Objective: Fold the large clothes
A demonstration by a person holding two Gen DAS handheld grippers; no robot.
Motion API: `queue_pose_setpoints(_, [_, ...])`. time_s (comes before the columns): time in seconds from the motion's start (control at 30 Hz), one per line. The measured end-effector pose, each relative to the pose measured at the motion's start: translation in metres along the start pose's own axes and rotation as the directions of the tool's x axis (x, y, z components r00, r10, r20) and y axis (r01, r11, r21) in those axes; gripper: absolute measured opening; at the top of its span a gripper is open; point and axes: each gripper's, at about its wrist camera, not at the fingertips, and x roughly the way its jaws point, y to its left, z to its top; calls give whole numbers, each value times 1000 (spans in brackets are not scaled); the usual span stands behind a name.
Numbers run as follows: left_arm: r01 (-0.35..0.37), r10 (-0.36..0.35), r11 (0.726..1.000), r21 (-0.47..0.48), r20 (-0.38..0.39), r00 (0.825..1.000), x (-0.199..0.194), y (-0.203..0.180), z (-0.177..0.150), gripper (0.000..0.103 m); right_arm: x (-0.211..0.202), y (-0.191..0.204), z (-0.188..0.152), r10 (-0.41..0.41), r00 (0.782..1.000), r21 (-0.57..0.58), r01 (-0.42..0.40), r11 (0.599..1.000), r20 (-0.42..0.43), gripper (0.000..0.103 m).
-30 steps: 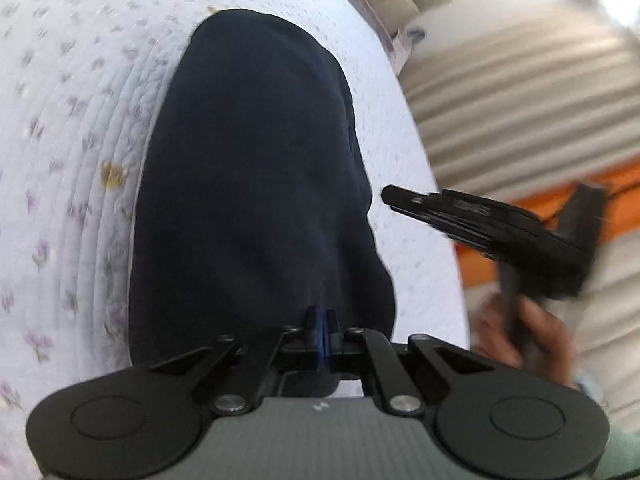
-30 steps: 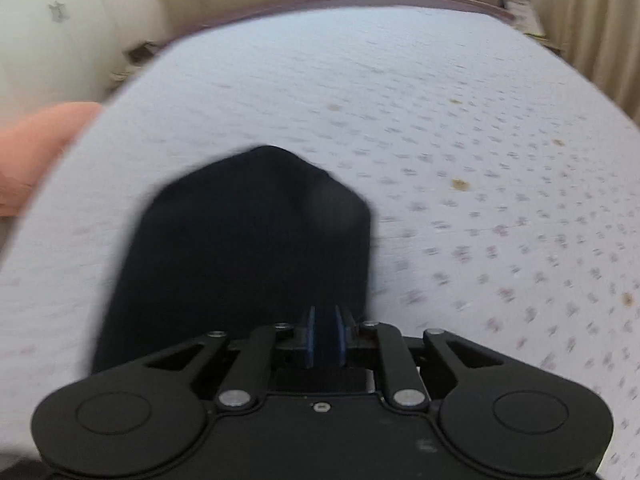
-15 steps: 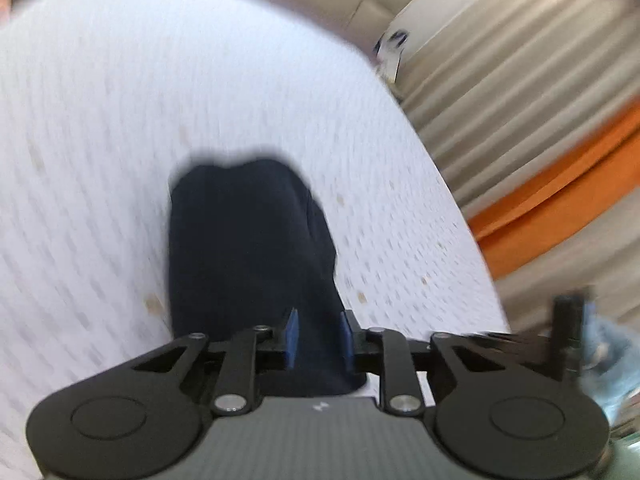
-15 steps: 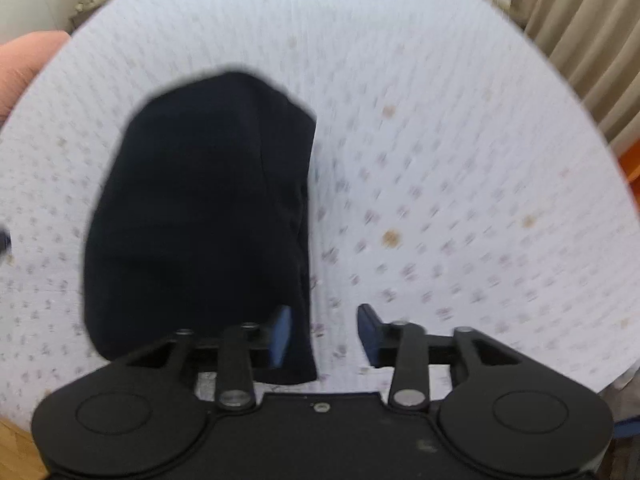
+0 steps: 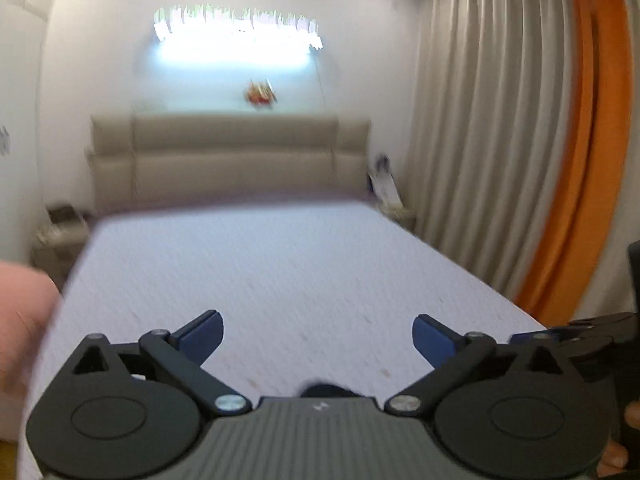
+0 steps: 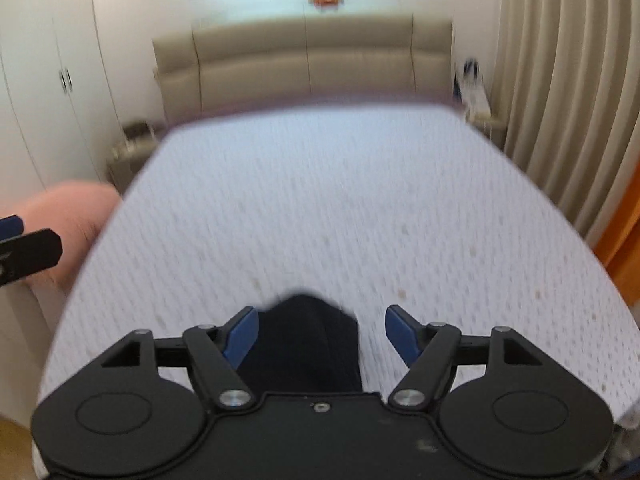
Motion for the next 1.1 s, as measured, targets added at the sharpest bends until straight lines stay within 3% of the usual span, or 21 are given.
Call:
queue_pose_setpoints(0.1, [-76,76,997,-19,8,997,-15,-2,9,102,-21,6,9,-10,998,16,10,1000,55,86])
queue_pose_setpoints(0.2, [-152,151,987,-52,-26,988,-19,-4,8,102,-25,11,11,-10,999,12,10,1000,39,87])
queue_pose_setpoints(0.37, [-233,219,970,-66,-174,960,-10,-13,3,102,-1,18,-1,-28,996,-72,22,997,-81,87])
queue_pose_setpoints(0.53, [-284,232,952,-112,-338,912,12,-22,-18,100,28,7,-22,-16,983,-121,-7,993,-185,87])
queue_pose_setpoints(0.67, [-297,209,942,-156,-419,884,29,-30,-35,100,35,-7,-38,-6,966,-133,-29,991,-258,87])
queue_pose_setpoints(0.8, [-391,327,919,-43,-470,820,41,-55,-59,96,40,-23,-50,8,956,-135,-50,990,-293,87])
queue_pose_setpoints(0.87, [-402,343,916,-11,-499,796,47,-65,-66,96,43,-28,-52,7,949,-136,-52,989,-315,87])
queue_pose_setpoints(0.97, [-395,312,917,-43,-540,782,51,-72,-74,96,43,-34,-55,16,945,-134,-64,989,-328,87])
queue_pose_setpoints(1.1, [-412,351,911,4,-533,770,48,-82,-79,96,43,-38,-57,23,944,-144,-75,987,-329,87])
